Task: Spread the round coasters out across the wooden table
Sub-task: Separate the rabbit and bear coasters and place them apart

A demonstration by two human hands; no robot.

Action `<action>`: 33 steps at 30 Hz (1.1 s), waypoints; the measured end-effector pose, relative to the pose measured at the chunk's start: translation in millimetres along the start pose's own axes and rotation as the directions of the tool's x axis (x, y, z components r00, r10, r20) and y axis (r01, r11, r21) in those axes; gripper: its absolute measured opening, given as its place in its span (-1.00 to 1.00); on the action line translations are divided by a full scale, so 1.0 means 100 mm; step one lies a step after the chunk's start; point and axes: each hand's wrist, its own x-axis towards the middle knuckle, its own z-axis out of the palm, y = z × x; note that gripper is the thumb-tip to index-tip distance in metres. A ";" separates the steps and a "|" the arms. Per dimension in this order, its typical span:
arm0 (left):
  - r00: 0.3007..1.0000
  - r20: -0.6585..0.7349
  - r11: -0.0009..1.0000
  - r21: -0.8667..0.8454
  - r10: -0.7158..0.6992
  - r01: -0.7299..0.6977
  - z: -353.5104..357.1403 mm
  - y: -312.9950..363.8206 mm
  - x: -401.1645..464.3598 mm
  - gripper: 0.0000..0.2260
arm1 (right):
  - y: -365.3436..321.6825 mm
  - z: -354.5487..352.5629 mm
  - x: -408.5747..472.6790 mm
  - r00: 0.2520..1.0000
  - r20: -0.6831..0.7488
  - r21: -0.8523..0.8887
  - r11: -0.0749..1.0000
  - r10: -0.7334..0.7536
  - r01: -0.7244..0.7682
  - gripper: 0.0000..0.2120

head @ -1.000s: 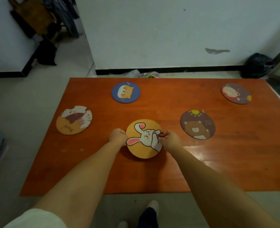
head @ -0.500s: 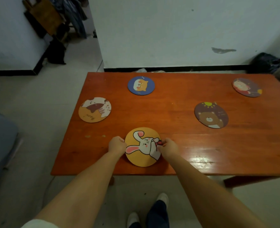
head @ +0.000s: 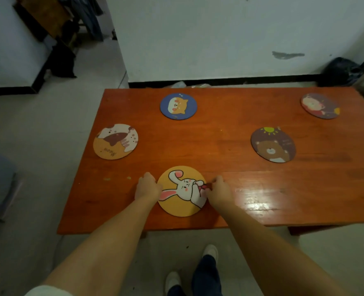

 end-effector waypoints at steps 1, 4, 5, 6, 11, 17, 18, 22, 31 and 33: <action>1.000 0.007 1.000 -0.002 0.022 -0.022 -0.02 0.05 0.01 -0.80 | 0.01 -0.07 0.01 1.000 -0.011 0.008 1.000 0.008 -0.008 -0.65; 0.993 0.026 0.993 -0.031 0.117 -0.116 -0.06 0.34 0.02 -0.81 | 0.04 -0.36 0.08 0.998 -0.059 0.013 1.000 0.018 -0.017 -0.67; 0.988 0.030 0.988 -0.046 0.149 -0.147 -0.06 0.46 0.01 -0.81 | 0.07 -0.48 0.12 0.997 -0.077 0.009 1.000 0.019 -0.019 -0.68; 0.983 0.036 0.983 -0.055 0.178 -0.176 -0.04 0.60 -0.01 -0.83 | 0.09 -0.60 0.16 0.995 -0.095 0.007 1.000 0.021 -0.021 -0.69; 0.952 0.083 0.955 -0.067 0.294 -0.289 0.16 1.34 -0.07 -0.88 | 0.38 -1.24 0.49 0.986 -0.164 0.027 0.999 0.024 -0.019 -0.71; 0.953 0.113 0.958 -0.077 0.283 -0.275 0.70 2.15 -0.01 -0.90 | 0.80 -1.97 1.09 0.982 -0.186 0.014 0.999 0.032 -0.030 -0.70; 0.958 0.110 0.964 -0.072 0.264 -0.258 0.82 2.27 -0.01 -0.91 | 0.88 -2.08 1.20 0.984 -0.174 -0.002 1.000 0.026 -0.027 -0.70; 0.977 0.091 0.981 -0.029 0.191 -0.190 1.27 2.71 -0.06 -0.90 | 1.19 -2.44 1.62 0.992 -0.124 -0.010 1.000 0.024 -0.026 -0.71; 0.990 0.123 0.998 0.000 0.069 -0.069 1.85 3.21 0.04 -0.82 | 1.39 -2.67 2.28 0.999 -0.042 -0.069 0.997 0.020 -0.023 -0.77; 0.994 0.108 0.999 -0.001 0.032 -0.032 1.88 3.24 0.08 -0.76 | 1.37 -2.64 2.35 0.999 -0.040 -0.079 0.996 0.030 -0.033 -0.75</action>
